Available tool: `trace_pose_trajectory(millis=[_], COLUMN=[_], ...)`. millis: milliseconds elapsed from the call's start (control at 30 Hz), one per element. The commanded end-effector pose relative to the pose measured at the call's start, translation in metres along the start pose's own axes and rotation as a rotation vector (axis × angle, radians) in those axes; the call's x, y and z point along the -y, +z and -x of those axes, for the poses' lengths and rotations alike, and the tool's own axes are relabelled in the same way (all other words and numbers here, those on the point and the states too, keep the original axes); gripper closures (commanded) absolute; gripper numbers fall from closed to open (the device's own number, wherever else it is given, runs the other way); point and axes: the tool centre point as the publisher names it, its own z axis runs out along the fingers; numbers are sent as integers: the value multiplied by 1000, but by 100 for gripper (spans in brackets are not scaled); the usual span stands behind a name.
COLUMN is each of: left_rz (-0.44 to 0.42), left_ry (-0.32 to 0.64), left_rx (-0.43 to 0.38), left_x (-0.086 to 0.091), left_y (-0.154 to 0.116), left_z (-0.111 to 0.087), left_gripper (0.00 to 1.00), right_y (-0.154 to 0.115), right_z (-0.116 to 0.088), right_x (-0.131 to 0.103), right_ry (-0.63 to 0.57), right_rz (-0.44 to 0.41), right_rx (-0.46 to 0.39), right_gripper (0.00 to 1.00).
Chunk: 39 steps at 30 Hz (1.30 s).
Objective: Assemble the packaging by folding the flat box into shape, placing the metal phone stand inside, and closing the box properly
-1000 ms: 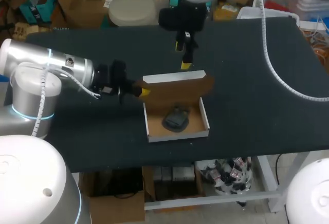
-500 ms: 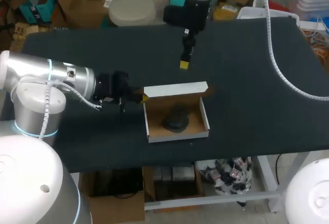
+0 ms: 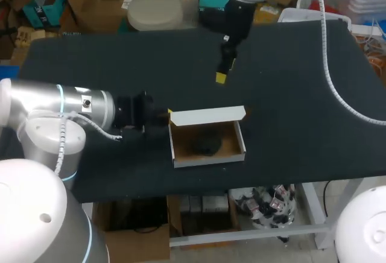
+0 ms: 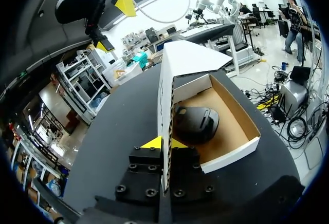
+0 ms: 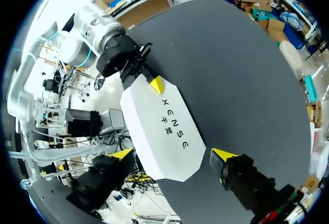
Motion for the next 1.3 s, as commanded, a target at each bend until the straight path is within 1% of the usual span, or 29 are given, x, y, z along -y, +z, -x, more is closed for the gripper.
trace_pose_trajectory(millis=[33, 467, 500, 533, 567, 600, 633, 667, 700, 733, 800, 900, 1000, 1100, 1133, 1167, 1200, 1233, 1300], left_rz=[-1, -1, -1, -1, -1, 0, 6, -4, -10, -14, -23, -13, -9, -5, -1, -1, 0, 0, -1], left_ry=[1, 1, 1, 1, 20, 19, 42, 54, 56, 72, 84, 103, 114, 128, 134, 138, 139, 140, 142], left_rx=[5, 5, 5, 5, 8, 17, 31, 42, 43, 51, 59, 66, 74, 82, 87, 86, 87, 89, 92], left_x=[-2, -2, -2, -2, -2, -2, -1, -1, -1, -1, -1, -2, -2, -2, -2, -2, -2, -2, -2], left_y=[2, 2, 2, 2, 2, 2, 1, 1, 0, -1, -1, 1, 3, 3, 3, 3, 3, 3, 3], left_z=[-5, -5, -5, -5, -8, -9, -11, -13, -13, -15, -17, -21, -22, -25, -25, -26, -26, -26, -26], left_gripper=[100, 100, 100, 100, 100, 100, 100, 100, 100, 100, 100, 100, 100, 100, 100, 100, 100, 100, 100], right_y=[-1, -1, -1, -1, -1, -2, -2, -3, -3, -4, -4, -3, -1, 2, 5, 8, 8, 7, 7], right_z=[-5, -5, -5, -5, -5, -6, -7, -8, -8, -9, -11, -14, -16, -18, -19, -20, -21, -21, -21], right_x=[1, 1, 0, 0, 0, 1, 3, 5, 5, 7, 11, 17, 22, 27, 29, 31, 33, 36, 36], right_ry=[0, 0, 16, 37, 43, 54, 99, 110, 116, 165, 233, 357, 439, 537, 573, 607, 666, 694, 694], right_rz=[3, 3, 12, 16, 14, 22, 18, 19, 21, 8, 4, -25, -50, -88, -125, -159, -163, -158, -158], right_rx=[10, 10, 19, -22, -73, -70, -93, -129, -138, -148, -163, -171, -166, -179, -192, -191, -103, -66, -66], right_gripper=[0, 0, 0, 0, 0, 0, 0, 0, 0, 0, 0, 0, 0, 0, 0, 0, 0, 0, 0])
